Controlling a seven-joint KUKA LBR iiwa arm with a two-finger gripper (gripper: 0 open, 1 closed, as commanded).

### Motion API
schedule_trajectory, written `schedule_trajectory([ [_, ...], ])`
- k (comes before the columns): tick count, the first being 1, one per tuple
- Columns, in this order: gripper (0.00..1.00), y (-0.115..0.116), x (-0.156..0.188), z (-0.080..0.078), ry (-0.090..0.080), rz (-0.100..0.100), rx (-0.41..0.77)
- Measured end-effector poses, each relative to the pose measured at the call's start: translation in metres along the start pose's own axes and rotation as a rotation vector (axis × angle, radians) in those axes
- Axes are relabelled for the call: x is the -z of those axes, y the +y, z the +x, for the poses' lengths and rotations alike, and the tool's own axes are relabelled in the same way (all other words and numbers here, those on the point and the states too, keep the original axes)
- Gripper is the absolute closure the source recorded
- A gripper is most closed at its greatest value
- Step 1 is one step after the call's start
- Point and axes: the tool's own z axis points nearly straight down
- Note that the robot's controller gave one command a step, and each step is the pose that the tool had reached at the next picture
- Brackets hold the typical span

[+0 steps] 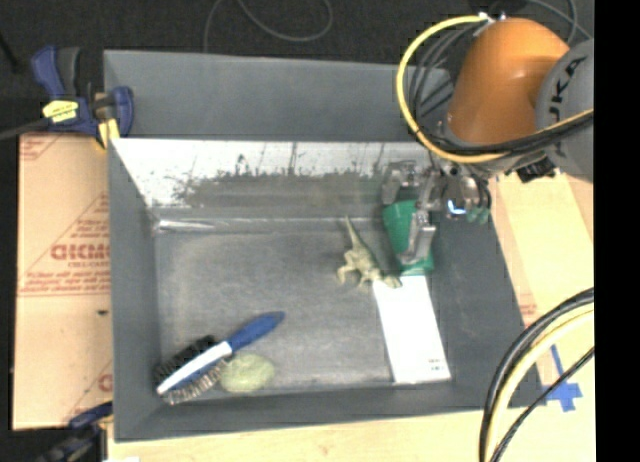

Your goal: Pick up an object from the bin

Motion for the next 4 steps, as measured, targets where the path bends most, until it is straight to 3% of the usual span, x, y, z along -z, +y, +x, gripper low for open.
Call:
schedule_trajectory([
  [1,0.0,0.0,0.005,-0.001,-0.008,0.001,0.001],
  [2,0.0,-0.006,-0.067,0.008,-0.011,-0.001,-0.079],
  [3,0.0,-0.008,-0.1,0.015,-0.003,-0.002,-0.235],
  [4,0.0,-0.002,-0.094,0.006,-0.007,-0.007,-0.613],
])
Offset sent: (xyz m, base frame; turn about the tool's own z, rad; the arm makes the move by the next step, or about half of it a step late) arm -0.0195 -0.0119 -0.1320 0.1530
